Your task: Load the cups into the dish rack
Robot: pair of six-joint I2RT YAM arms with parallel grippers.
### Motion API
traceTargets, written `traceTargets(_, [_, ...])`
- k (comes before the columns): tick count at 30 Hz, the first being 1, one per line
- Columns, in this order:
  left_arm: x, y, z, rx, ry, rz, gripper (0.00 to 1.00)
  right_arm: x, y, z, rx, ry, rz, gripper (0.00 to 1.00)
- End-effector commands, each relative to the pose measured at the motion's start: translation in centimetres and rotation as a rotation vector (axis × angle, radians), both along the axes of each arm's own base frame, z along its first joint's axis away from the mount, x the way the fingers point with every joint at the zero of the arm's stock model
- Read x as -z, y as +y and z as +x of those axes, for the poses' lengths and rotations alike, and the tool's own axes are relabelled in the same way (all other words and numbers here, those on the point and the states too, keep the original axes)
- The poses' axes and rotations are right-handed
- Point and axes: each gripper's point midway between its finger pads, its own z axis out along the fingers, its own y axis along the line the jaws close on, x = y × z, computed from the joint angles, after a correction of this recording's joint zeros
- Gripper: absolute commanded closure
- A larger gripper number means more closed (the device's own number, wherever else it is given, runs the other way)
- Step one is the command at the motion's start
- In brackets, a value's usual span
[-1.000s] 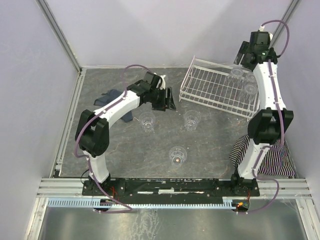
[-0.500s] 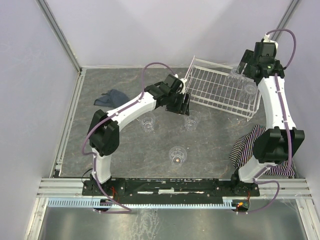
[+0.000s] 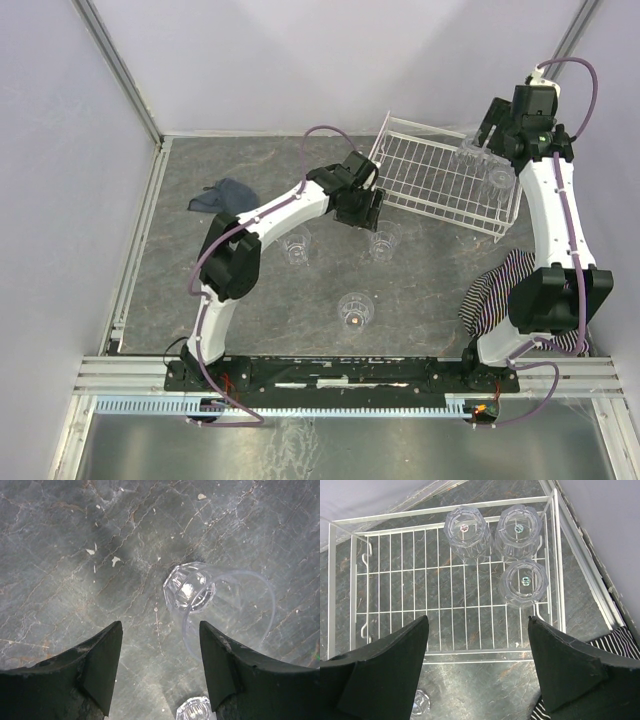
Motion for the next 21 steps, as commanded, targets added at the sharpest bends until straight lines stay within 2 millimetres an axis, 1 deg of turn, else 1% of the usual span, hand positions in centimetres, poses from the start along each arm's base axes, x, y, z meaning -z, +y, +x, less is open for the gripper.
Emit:
traceTargets(1, [-1.5, -1.2, 1.3, 0.033, -0.072, 0.001, 0.31, -2.3, 0.5, 0.0, -0.007, -0.083, 0.013, 0.13])
traceTargets(6, [-0.2, -1.2, 1.2, 0.038, -0.053, 0.031, 0.33, -2.3, 0.5, -0.1, -0.008, -0.086, 0.014, 0.13])
traceTargets(9, [0.5, -1.3, 0.9, 0.043, -0.044, 0.042, 0.4, -2.3, 0.5, -0.1, -0.008, -0.087, 0.015, 0.13])
traceTargets(11, [0.9, -1.4, 0.7, 0.047, -0.04, 0.048, 0.5, -2.4, 0.5, -0.1, -0.008, -0.091, 0.018, 0.13])
traceTargets(13, [1.1, -1.4, 0.7, 0.049, -0.042, 0.057, 0.7, -2.4, 0.6, -0.2, -0.009, -0.091, 0.018, 0.14])
traceTargets(14, [1.2, -1.5, 0.7, 0.049, -0.041, 0.059, 0.75, -2.4, 0.5, -0.2, -0.008, -0.09, 0.018, 0.14])
traceTargets(15, [1.4, -1.5, 0.6, 0.051, -0.039, 0.06, 0.77, -2.5, 0.6, -0.2, -0.009, -0.092, 0.018, 0.14])
traceTargets(16, [1.5, -1.5, 0.6, 0.052, -0.036, 0.062, 0.81, -2.5, 0.6, -0.3, -0.01, -0.092, 0.019, 0.14])
traceTargets(18, [1.9, -1.7, 0.5, 0.055, -0.031, 0.064, 0.97, -2.5, 0.6, -0.4, -0.01, -0.094, 0.02, 0.14])
traceTargets(19, [2.0, -1.7, 0.6, 0.055, -0.029, 0.065, 0.97, -2.6, 0.7, -0.5, -0.01, -0.097, 0.021, 0.14])
traceTargets(21, [1.6, -1.6, 0.6, 0.055, -0.041, 0.065, 0.97, -2.6, 0.8, -0.6, -0.013, -0.1, 0.03, 0.14])
